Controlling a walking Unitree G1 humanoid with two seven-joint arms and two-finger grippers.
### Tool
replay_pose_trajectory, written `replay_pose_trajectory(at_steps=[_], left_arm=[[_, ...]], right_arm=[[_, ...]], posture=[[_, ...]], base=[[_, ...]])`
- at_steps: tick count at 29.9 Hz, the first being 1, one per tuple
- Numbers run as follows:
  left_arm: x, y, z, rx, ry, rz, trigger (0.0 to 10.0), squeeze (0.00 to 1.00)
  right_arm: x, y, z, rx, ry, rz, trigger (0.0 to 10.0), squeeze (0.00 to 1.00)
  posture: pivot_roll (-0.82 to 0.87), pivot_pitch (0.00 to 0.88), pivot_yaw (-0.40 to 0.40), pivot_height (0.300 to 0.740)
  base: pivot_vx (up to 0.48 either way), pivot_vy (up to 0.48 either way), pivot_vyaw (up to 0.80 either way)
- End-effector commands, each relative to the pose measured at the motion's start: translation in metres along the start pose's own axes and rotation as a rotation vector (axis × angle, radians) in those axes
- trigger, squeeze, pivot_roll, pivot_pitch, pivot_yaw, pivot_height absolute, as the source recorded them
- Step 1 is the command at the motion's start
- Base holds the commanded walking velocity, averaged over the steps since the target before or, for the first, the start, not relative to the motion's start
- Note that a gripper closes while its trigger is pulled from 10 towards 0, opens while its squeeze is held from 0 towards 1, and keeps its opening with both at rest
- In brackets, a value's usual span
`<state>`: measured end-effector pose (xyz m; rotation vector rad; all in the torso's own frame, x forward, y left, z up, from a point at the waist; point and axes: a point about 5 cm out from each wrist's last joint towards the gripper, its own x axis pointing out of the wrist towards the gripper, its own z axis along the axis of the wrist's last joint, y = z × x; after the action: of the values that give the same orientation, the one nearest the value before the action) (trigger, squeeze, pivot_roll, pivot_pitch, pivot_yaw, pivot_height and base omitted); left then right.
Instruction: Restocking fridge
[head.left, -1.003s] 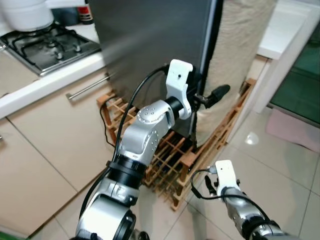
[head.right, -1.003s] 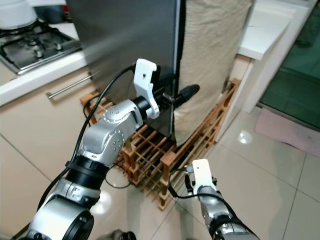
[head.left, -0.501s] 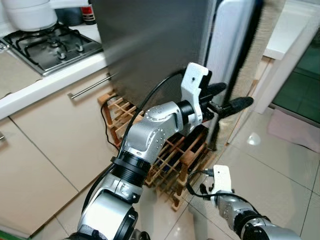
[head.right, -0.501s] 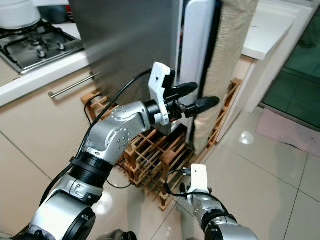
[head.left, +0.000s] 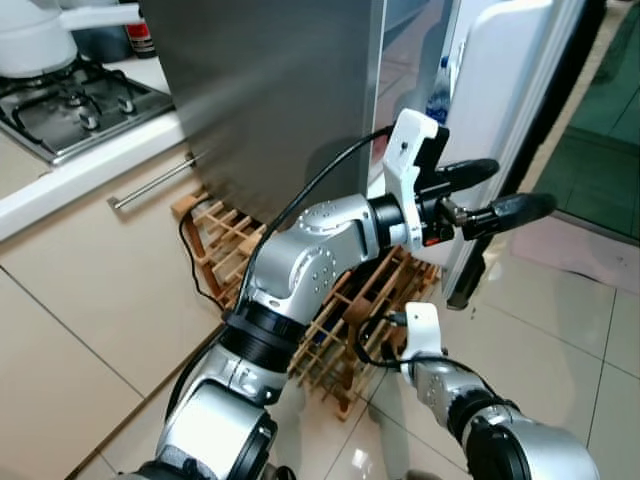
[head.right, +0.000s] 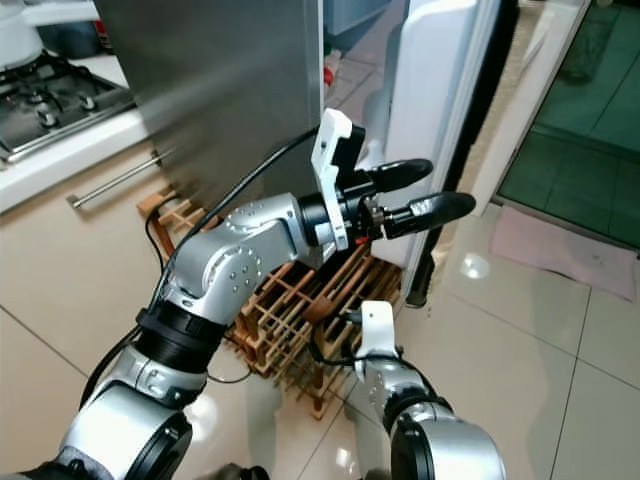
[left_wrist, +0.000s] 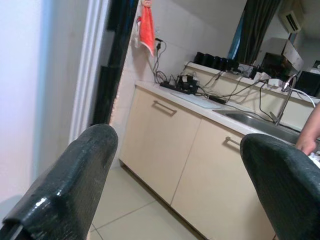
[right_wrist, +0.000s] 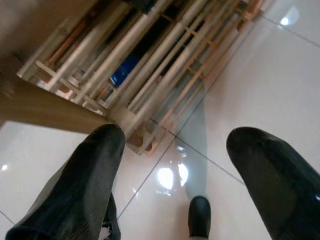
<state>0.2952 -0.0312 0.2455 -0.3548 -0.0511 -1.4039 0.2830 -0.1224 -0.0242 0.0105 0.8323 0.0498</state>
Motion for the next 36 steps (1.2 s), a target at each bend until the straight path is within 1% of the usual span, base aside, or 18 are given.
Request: replay_pose_trajectory(at_steps=[1,6,8,9,10,11,12,13,14,18,20,22,24,27,29,30,32,36], left_arm=[[0.003,-0.005,0.011,0.007,-0.032,-0.026,10.0,0.0],[-0.01,0.002,0.014,0.035,-0.03,0.032,10.0,0.0],[-0.02,0.01,0.016,0.068,-0.023,0.089,10.0,0.0],[-0.03,0.016,0.016,0.095,-0.019,0.146,10.0,0.0],[-0.03,0.016,0.016,0.095,-0.019,0.146,10.0,0.0],[-0.036,0.02,0.015,0.098,-0.017,0.176,10.0,0.0],[-0.042,0.023,0.014,0.092,-0.018,0.209,10.0,0.0],[-0.048,0.026,0.013,0.082,-0.021,0.242,10.0,0.0],[-0.053,0.029,0.012,0.075,-0.024,0.266,10.0,0.0],[-0.061,0.031,0.013,0.08,-0.035,0.319,10.0,0.0],[-0.07,0.037,0.01,0.089,-0.034,0.388,10.0,0.0],[-0.075,0.04,0.008,0.098,-0.03,0.421,10.0,0.0],[-0.086,0.051,0.0,0.126,-0.007,0.515,10.0,0.0],[-0.097,0.061,-0.009,0.161,0.022,0.622,10.0,0.0],[-0.105,0.066,-0.021,0.155,0.044,0.68,10.0,0.0],[-0.109,0.067,-0.029,0.13,0.058,0.698,10.0,0.0],[-0.111,0.067,-0.034,0.113,0.067,0.71,10.0,0.0],[-0.121,0.071,-0.048,0.115,0.108,0.754,10.0,0.0]], right_arm=[[0.0,0.003,0.003,-0.026,-0.012,0.034,10.0,0.0],[0.0,0.005,0.007,-0.073,-0.039,0.061,10.0,0.0],[0.0,0.006,0.01,-0.1,-0.062,0.069,10.0,0.0],[0.0,0.007,0.012,-0.133,-0.08,0.081,10.0,0.0],[0.0,0.007,0.012,-0.133,-0.08,0.081,10.0,0.0],[-0.004,-0.029,0.0,-0.13,-0.145,0.086,10.0,0.0],[-0.012,-0.055,-0.01,-0.142,-0.197,0.096,10.0,0.0],[-0.018,-0.072,-0.014,-0.165,-0.234,0.102,10.0,0.0],[-0.022,-0.081,-0.015,-0.187,-0.259,0.102,10.0,0.0],[-0.024,-0.082,-0.009,-0.207,-0.296,0.073,10.0,0.0],[-0.027,-0.087,-0.004,-0.233,-0.349,0.013,10.0,0.0],[-0.03,-0.091,-0.002,-0.249,-0.379,-0.02,10.0,0.0],[-0.035,-0.1,0.004,-0.256,-0.436,-0.084,10.0,0.0],[-0.04,-0.109,0.011,-0.245,-0.486,-0.129,10.0,0.0],[-0.043,-0.114,0.016,-0.241,-0.513,-0.16,10.0,0.0],[-0.044,-0.115,0.017,-0.247,-0.52,-0.173,10.0,0.0],[-0.045,-0.117,0.018,-0.251,-0.525,-0.182,10.0,0.0],[-0.047,-0.122,0.016,-0.26,-0.522,-0.205,10.0,0.0]], posture=[[-0.18,0.0,0.065,0.732],[-0.17,0.0,0.064,0.732],[-0.17,0.0,0.065,0.732],[-0.17,0.0,0.065,0.732],[-0.17,0.0,0.065,0.732],[-0.17,0.0,0.066,0.732],[-0.17,0.0,0.064,0.732],[-0.17,0.0,0.063,0.732],[-0.17,0.0,0.061,0.732],[-0.17,0.0,0.059,0.732],[-0.17,0.0,0.056,0.732],[-0.17,0.0,0.057,0.732],[-0.17,0.0,0.058,0.732],[-0.18,0.0,0.058,0.732],[-0.18,0.0,0.057,0.732],[-0.18,0.0,0.056,0.732],[-0.18,0.0,0.055,0.732],[-0.18,0.0,0.05,0.732]], base=[[0.0,0.0,0.0],[0.0,0.0,0.0],[0.0,0.0,0.0],[0.0,0.0,0.0],[0.0,0.0,0.0],[0.0,0.0,0.0],[0.0,0.0,0.0],[0.0,0.0,0.0],[0.0,0.0,0.0],[0.0,0.0,0.0],[0.0,0.0,0.0],[0.0,0.0,0.0],[0.0,0.0,0.0],[0.0,0.0,0.0],[0.0,0.0,0.0],[0.0,0.0,0.0],[0.0,0.0,0.0],[0.0,0.0,0.0]])
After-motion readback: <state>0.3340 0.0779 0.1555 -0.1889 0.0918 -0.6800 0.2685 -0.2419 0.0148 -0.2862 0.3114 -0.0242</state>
